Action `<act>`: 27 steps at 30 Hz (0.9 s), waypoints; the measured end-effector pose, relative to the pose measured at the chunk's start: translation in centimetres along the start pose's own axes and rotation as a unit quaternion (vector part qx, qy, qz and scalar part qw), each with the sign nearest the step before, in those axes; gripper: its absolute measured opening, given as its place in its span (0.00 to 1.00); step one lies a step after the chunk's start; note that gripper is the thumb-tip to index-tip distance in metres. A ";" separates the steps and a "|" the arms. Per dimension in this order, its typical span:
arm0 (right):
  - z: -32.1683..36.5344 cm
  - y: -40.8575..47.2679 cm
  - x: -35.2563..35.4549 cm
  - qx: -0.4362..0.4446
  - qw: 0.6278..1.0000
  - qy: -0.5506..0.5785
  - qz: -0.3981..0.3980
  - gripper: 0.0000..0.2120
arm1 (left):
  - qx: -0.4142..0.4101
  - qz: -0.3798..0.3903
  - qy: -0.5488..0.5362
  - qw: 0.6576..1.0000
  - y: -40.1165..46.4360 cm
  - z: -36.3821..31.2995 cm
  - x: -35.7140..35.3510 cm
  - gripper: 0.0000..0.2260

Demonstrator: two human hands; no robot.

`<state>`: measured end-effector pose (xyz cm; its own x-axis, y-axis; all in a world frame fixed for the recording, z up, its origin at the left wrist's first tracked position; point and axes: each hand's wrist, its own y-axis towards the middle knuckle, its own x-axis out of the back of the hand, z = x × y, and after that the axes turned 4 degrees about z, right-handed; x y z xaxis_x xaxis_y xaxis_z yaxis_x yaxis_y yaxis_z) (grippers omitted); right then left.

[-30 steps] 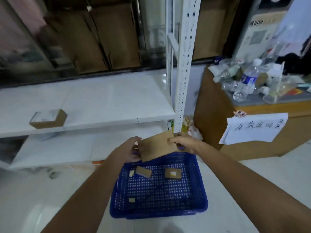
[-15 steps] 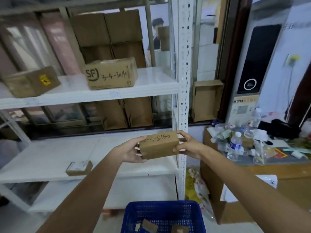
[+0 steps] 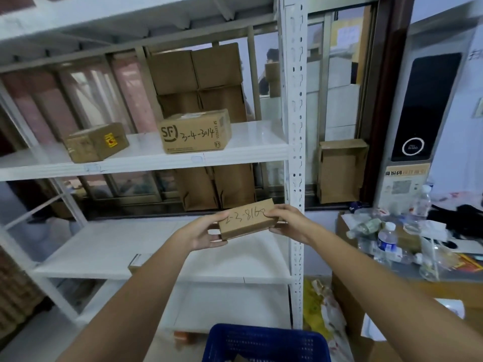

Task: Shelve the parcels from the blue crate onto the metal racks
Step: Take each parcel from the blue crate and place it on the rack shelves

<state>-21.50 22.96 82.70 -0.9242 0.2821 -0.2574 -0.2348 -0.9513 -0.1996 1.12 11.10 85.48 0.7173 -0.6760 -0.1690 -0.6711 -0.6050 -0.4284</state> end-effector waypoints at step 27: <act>0.4 7.5 -42.5 0.100 0.989 -0.058 0.089 0.17 | -0.244 -0.154 -0.044 0.956 -21.1 -7.1 34.1 0.15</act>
<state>15.83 3.77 92.54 -0.9820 0.1030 -0.1584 -0.1094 -0.9935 0.0325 38.40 -2.19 95.07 0.8940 -0.4083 -0.1845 -0.4168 -0.9090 -0.0078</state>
